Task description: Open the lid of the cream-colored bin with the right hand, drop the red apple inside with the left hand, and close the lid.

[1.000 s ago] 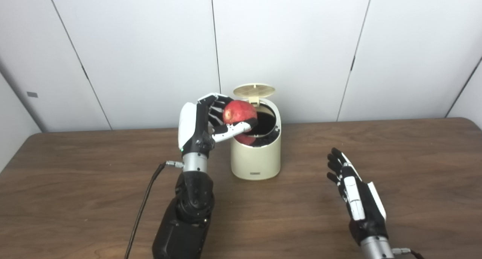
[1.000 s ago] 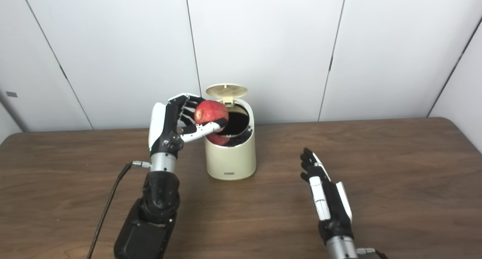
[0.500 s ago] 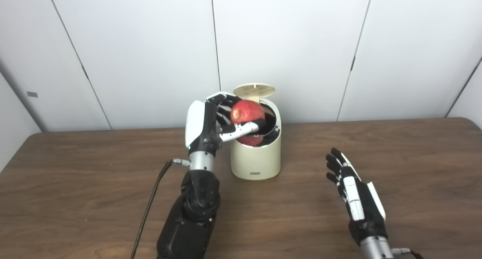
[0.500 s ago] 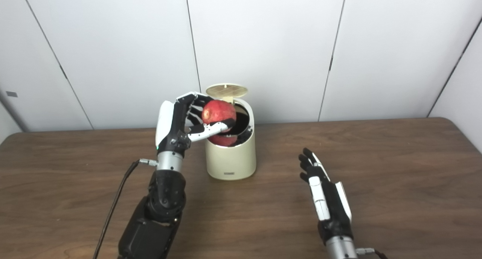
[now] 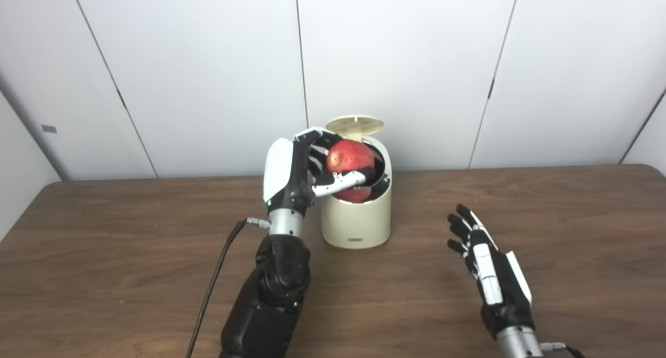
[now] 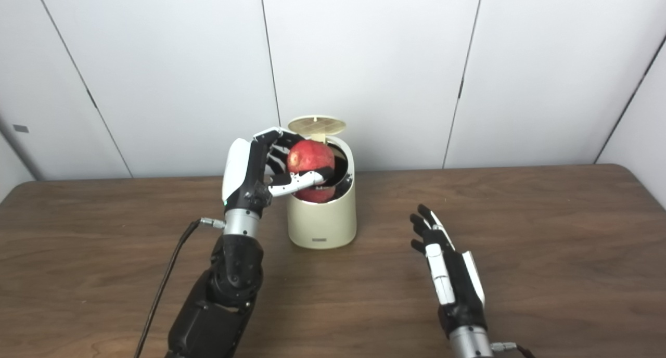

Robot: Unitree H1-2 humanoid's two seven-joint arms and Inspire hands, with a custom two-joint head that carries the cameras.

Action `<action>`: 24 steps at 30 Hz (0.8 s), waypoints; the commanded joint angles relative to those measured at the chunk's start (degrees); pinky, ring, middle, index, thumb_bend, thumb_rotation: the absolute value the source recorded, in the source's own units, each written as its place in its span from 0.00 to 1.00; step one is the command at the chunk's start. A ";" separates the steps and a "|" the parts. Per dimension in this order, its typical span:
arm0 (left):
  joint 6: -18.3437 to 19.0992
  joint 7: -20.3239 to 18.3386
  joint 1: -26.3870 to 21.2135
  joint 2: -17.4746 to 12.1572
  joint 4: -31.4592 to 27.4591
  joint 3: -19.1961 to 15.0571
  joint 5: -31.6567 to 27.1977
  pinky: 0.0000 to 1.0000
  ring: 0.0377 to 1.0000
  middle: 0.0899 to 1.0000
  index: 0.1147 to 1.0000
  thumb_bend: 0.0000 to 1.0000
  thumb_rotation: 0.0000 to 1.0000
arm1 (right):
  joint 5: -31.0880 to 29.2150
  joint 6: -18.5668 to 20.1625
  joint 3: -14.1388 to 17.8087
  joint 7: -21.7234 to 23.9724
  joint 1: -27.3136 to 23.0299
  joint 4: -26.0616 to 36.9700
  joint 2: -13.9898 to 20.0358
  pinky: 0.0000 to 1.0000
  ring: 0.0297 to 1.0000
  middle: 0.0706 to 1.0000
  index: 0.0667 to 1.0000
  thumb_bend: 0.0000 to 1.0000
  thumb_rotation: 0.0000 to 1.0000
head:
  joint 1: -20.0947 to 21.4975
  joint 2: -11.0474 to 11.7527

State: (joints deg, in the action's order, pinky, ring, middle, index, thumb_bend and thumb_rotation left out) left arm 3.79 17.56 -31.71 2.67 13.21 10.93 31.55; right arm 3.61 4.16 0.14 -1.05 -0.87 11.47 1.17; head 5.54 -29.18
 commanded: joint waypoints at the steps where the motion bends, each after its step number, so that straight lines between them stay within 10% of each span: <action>1: -0.40 -0.09 -3.08 0.27 -0.91 0.45 0.67 0.36 0.39 0.50 0.46 0.47 0.00 | -0.01 -1.16 -0.15 -0.15 -1.46 1.87 -0.41 0.85 0.90 0.87 0.92 0.59 1.00 | 0.03 -0.05; 16: 4.21 -3.96 -2.57 -0.84 -2.71 1.39 1.32 0.46 0.53 0.65 0.43 0.52 0.04 | 0.29 -1.38 -0.25 -0.16 -1.46 1.51 -0.27 0.80 0.87 0.84 0.91 0.59 1.00 | 0.28 0.31; 17: 4.21 -4.15 -2.51 -0.86 -2.75 1.32 1.13 0.47 0.56 0.67 0.56 0.79 0.01 | 0.44 -1.40 -0.28 -0.23 -1.49 1.43 -0.30 0.80 0.87 0.83 0.91 0.60 1.00 | 0.27 0.34; 24: 4.57 -5.15 -2.50 -1.14 -2.88 1.38 1.18 0.48 0.60 0.69 0.63 0.90 0.00 | 0.66 -1.26 -0.40 -0.20 -1.70 1.50 -0.32 0.80 0.86 0.83 0.89 0.57 1.00 | 0.38 0.47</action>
State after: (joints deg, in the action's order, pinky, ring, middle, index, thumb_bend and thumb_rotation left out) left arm 8.08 13.18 -32.34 1.55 11.10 12.11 32.83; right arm 4.09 4.17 -0.02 -1.07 -0.87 11.47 1.16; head 5.89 -28.74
